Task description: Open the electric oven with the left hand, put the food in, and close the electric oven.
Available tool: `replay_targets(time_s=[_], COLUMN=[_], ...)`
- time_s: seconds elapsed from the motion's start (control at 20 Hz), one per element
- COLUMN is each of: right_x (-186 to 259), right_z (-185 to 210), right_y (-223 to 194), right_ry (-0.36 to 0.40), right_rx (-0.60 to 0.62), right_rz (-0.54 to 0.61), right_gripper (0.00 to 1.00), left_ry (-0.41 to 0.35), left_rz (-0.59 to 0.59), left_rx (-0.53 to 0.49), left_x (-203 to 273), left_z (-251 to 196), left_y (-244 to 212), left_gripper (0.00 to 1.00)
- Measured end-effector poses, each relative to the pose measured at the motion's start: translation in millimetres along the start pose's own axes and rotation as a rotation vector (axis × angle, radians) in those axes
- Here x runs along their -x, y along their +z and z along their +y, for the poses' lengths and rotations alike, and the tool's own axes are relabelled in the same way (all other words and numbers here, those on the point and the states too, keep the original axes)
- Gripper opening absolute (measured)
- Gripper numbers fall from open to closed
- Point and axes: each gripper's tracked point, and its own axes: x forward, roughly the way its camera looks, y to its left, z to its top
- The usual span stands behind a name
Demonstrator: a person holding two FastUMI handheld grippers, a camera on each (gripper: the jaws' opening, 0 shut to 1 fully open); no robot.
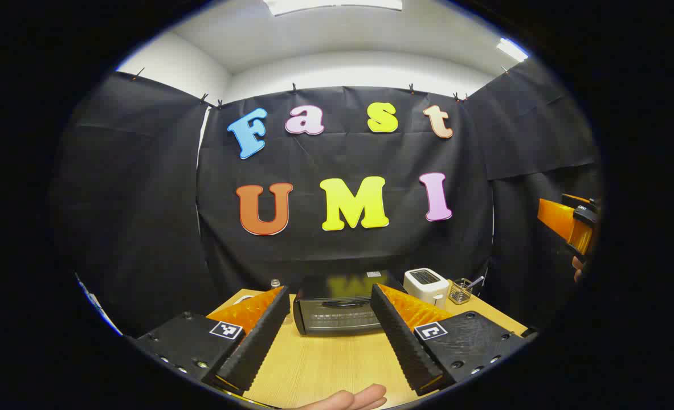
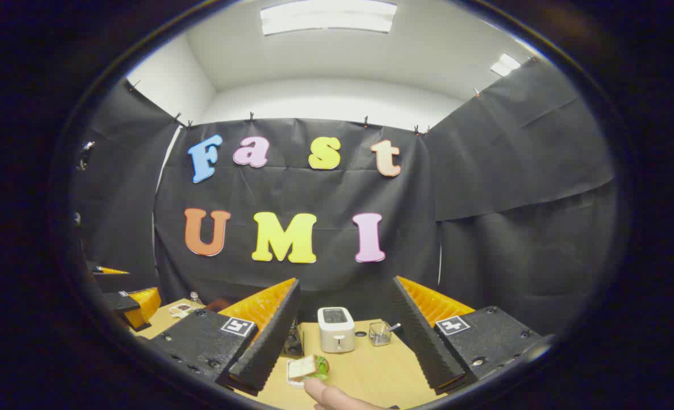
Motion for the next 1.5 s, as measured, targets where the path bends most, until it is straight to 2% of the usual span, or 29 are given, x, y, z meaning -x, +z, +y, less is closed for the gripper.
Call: replay_targets(time_s=[0.05, 0.1, 0.15, 0.25, 0.3, 0.35, 0.55, 0.6, 0.8, 0.85, 0.95, 1.0, 1.1, 1.2, 1.25, 1.45, 1.5], right_x=[2, 3, 4, 3, 2, -1, -10, -13, -26, -31, -40, -46, -58, -71, -77, -97, -101], right_z=[-3, -3, -4, -5, -6, -8, -13, -14, -25, -26, -27, -29, -34, -27, -29, -35, -38], right_y=[1, 3, 0, -5, -8, -11, -21, -23, -26, -27, -33, -35, -37, -36, -37, -45, -49], right_ry=[-0.011, -0.015, -0.018, -0.016, -0.016, -0.017, -0.021, -0.022, -0.027, -0.026, -0.015, -0.011, -0.015, 0.025, 0.024, 0.015, 0.011], right_rx=[-0.001, -0.003, -0.004, -0.007, -0.007, -0.007, -0.01, -0.008, -0.016, -0.022, -0.031, -0.033, -0.026, -0.028, -0.022, -0.006, -0.004], right_rz=[-0.01, -0.016, -0.012, 0.002, 0.011, 0.021, 0.047, 0.051, 0.046, 0.049, 0.067, 0.077, 0.086, 0.088, 0.087, 0.098, 0.108], right_gripper=[0.9, 1.0, 0.91, 0.9, 1.0, 0.9, 0.91, 1.0, 1.0, 0.9, 0.91, 1.0, 1.0, 1.0, 0.91, 0.91, 1.0], left_ry=[-0.001, -0.003, -0.003, -0.005, -0.007, -0.006, -0.018, -0.018, -0.015, -0.014, -0.01, -0.008, -0.008, -0.001, -0.005, -0.04, -0.028], left_rz=[0.001, -0.002, 0.0, 0.0, -0.001, -0.004, -0.02, -0.022, -0.022, -0.018, -0.004, -0.002, 0.004, 0.026, 0.04, 0.134, 0.161], left_rx=[0.003, 0.007, 0.01, 0.013, 0.011, 0.006, 0.003, 0.003, 0.009, 0.009, 0.003, 0.0, -0.009, -0.004, 0.008, 0.044, 0.03], left_x=[0, 0, 1, 0, 0, -1, -3, -4, -18, -24, -39, -48, -68, -93, -105, -161, -175], left_z=[0, 0, 1, 1, 1, 1, -3, -3, -2, -3, -3, -3, -5, -4, -7, -20, -19], left_y=[-1, 0, -1, -2, -2, -2, -1, -1, -1, -3, -8, -8, -11, -18, -22, -54, -64], left_gripper=[0.83, 0.83, 0.94, 0.94, 0.94, 0.94, 0.94, 0.93, 0.94, 0.94, 0.94, 0.94, 0.94, 0.94, 0.94, 0.94, 0.94])
